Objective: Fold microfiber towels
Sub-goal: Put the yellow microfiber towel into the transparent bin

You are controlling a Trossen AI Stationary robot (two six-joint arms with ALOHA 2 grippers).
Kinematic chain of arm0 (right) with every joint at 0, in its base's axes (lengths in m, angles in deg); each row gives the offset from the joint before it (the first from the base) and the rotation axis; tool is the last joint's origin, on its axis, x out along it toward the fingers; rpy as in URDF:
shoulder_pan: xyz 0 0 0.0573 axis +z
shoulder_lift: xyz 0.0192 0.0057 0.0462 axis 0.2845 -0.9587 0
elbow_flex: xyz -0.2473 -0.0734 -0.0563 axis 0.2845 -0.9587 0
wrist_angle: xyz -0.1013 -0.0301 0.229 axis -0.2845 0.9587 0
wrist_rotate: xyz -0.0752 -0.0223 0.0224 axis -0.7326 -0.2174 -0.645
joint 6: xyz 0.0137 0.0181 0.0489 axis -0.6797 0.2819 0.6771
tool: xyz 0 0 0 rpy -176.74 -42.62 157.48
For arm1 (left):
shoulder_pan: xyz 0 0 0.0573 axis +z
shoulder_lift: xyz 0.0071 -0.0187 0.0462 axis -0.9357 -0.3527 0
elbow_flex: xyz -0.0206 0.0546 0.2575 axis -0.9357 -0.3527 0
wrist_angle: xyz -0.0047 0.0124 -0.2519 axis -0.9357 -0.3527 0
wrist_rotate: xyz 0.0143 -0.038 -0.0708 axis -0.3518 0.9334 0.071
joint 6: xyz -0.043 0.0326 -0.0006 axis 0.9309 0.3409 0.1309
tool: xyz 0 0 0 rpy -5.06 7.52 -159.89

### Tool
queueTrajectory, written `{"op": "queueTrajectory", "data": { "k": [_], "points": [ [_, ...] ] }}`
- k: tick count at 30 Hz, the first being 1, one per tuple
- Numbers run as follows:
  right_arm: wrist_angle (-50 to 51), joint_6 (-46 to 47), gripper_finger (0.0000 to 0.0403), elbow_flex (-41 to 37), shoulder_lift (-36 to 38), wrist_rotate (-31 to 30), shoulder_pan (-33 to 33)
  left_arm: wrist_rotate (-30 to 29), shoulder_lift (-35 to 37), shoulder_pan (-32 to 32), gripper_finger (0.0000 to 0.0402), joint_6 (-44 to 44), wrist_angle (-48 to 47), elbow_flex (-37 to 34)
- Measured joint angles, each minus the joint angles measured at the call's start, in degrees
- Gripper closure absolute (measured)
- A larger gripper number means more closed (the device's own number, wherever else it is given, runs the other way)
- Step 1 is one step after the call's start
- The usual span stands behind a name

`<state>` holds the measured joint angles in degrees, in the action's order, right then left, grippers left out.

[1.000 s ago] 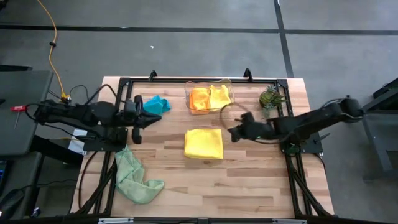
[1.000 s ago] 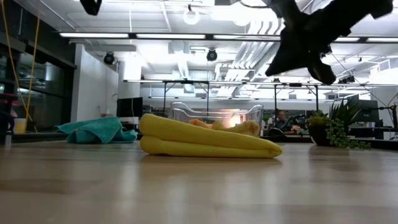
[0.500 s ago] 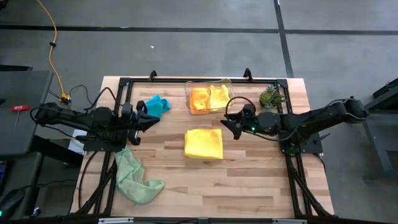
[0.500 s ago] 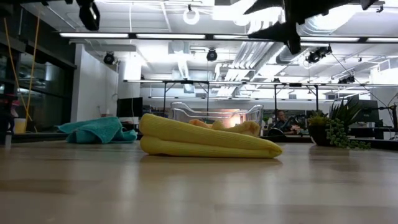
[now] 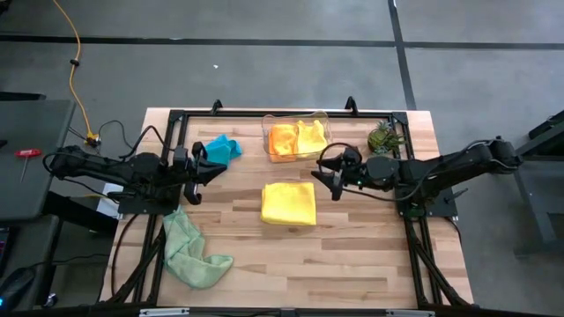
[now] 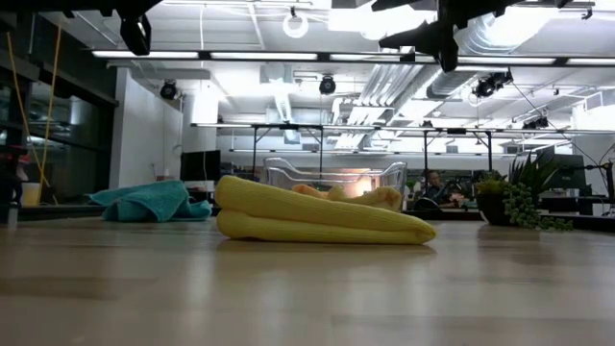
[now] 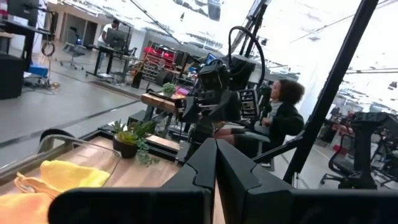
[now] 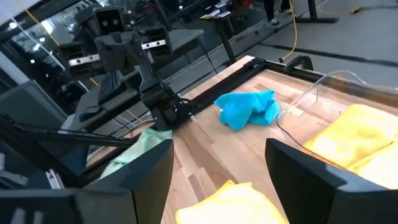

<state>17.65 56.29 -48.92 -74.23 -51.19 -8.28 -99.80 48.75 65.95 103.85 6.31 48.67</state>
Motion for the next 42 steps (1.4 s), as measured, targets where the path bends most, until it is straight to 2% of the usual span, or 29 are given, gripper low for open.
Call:
{"op": "queueTrajectory", "data": {
  "k": [3,8,15,18,20,29,34,42],
  "points": [
    [0.00,-0.83,0.0157,0.00,0.00,0.02,0.00,0.00,0.00,0.00,0.0399,-0.02,-0.10,0.00],
    [4.54,7.40,0.0158,0.04,-0.02,0.07,0.00,0.00,-0.01,0.00,0.0386,-0.02,-0.37,0.00],
    [26.63,34.29,0.0158,0.04,-0.30,0.83,0.65,0.02,0.00,0.00,0.0372,-0.04,-0.37,0.00],
    [33.92,42.11,0.0158,0.04,-1.91,1.68,1.81,0.02,0.00,0.00,0.0371,-0.46,-0.36,0.00],
    [35.07,45.96,0.0158,0.04,-4.12,2.37,2.42,0.02,-0.02,0.00,0.0371,-1.13,-0.41,0.02],
    [27.95,57.71,0.0158,0.09,-20.06,8.35,2.53,0.00,0.00,0.00,0.0371,-1.99,-0.97,0.02],
    [17.22,59.23,0.0158,0.09,-27.42,8.43,2.51,0.01,-0.02,0.00,0.0371,-1.97,-1.19,0.02],
    [11.83,57.87,0.0158,0.17,-32.69,7.09,2.32,0.00,0.00,0.00,0.0371,-1.97,-1.24,0.03]
  ]
}}
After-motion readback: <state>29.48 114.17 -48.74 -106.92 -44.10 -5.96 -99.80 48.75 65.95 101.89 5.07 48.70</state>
